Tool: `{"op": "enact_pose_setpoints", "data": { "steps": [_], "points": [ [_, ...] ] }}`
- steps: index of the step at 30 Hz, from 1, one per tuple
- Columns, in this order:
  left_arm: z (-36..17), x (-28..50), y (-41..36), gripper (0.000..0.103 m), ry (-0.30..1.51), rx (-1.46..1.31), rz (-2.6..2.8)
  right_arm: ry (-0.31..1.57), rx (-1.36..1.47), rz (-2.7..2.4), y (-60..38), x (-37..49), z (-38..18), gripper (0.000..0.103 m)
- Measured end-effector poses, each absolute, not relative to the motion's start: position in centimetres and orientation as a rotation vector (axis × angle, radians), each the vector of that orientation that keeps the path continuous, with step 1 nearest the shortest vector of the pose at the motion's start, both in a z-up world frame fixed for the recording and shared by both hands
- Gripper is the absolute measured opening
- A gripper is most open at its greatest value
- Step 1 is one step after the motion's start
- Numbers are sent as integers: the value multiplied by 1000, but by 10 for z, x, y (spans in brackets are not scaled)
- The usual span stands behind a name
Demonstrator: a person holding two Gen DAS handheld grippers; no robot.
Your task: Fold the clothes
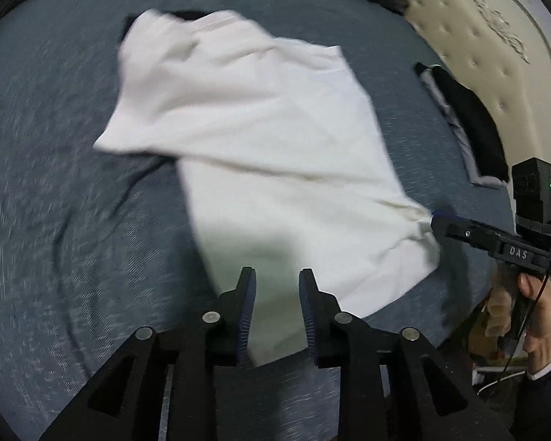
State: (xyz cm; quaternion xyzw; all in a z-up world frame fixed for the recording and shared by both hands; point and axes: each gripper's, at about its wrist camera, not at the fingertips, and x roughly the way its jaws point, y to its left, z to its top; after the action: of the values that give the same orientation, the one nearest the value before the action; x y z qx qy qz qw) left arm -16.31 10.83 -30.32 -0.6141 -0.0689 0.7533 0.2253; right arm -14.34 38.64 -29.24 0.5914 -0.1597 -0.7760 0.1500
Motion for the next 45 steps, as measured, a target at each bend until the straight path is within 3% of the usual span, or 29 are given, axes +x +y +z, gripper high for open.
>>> {"op": "enact_pose_setpoints", "data": {
  "steps": [2, 5, 7, 9, 14, 15, 17, 18, 24, 35, 45],
  "points": [
    [-312, -160, 100, 33, -241, -1713, 2058, -476, 1702, -2220, 384, -145, -298, 53],
    [-319, -154, 96, 35, -270, -1726, 2031, -437, 1698, -2209, 376, -145, -299, 32],
    [-323, -151, 95, 35, -289, -1731, 2007, -401, 1689, -2212, 372, -144, -297, 13],
    [-326, -149, 95, 35, -306, -1732, 1988, -402, 1671, -2213, 371, -142, -292, 8],
    [-332, -146, 95, 32, -339, -1728, 1946, -434, 1632, -2210, 374, -138, -274, 6],
    [-332, -145, 96, 28, -339, -1726, 1932, -444, 1624, -2208, 375, -137, -269, 6],
    [-329, -145, 95, 3, -326, -1716, 1927, -458, 1611, -2204, 376, -135, -259, 6],
    [-327, -145, 94, 2, -319, -1711, 1926, -457, 1610, -2200, 376, -132, -255, 6],
    [-310, -140, 81, 2, -293, -1677, 1923, -493, 1620, -2180, 383, -116, -246, 6],
    [-325, -127, 80, 2, -263, -1711, 1893, -537, 1774, -2161, 394, -106, -309, 6],
    [-320, -127, 77, 2, -280, -1686, 1919, -479, 1712, -2202, 392, -108, -295, 6]
  ]
}}
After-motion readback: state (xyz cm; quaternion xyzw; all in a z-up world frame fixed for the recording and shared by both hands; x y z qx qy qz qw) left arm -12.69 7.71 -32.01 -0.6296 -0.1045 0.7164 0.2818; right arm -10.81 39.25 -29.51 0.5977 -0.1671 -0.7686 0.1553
